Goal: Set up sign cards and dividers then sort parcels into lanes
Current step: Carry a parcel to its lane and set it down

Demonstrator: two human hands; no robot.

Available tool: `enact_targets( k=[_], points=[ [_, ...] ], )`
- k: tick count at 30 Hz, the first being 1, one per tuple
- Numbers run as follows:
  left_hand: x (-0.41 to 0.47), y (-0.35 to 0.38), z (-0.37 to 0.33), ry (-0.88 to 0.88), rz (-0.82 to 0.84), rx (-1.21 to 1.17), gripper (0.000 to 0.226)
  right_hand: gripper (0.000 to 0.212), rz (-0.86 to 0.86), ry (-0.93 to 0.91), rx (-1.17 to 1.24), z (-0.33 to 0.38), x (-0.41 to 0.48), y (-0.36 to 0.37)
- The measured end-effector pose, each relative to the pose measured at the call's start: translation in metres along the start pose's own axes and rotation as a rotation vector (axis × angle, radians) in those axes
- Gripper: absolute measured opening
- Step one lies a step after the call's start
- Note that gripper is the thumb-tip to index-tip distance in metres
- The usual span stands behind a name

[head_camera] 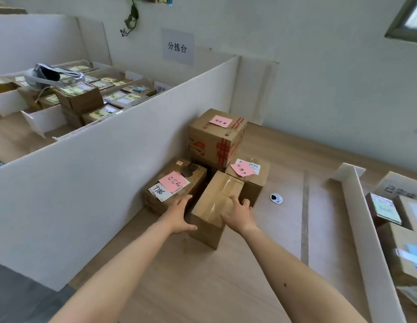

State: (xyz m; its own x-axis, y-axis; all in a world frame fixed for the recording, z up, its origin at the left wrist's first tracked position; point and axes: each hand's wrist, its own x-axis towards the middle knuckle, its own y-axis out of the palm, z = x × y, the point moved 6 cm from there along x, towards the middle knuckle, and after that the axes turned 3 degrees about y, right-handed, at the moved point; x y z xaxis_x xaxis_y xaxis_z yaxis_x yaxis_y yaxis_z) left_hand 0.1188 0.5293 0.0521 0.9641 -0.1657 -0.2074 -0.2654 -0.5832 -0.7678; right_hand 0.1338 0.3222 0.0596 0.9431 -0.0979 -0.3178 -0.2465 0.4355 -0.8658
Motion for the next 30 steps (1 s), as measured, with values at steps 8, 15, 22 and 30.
enact_targets(
  k=[8,15,22,30],
  points=[
    [0.027,0.019,-0.007,0.037,0.068,-0.183,0.112,0.068,0.034,0.104,0.153,-0.002,-0.001,0.012],
    [0.037,0.029,-0.002,-0.006,0.173,-0.245,0.114,0.073,0.047,0.129,0.288,0.008,-0.007,0.021],
    [0.033,0.045,-0.014,0.010,0.132,-0.388,0.092,0.077,-0.039,0.228,0.477,0.014,-0.007,0.024],
    [0.007,0.046,-0.051,0.244,0.007,-0.332,0.109,0.102,-0.199,0.342,0.545,-0.006,-0.020,0.014]
  ],
)
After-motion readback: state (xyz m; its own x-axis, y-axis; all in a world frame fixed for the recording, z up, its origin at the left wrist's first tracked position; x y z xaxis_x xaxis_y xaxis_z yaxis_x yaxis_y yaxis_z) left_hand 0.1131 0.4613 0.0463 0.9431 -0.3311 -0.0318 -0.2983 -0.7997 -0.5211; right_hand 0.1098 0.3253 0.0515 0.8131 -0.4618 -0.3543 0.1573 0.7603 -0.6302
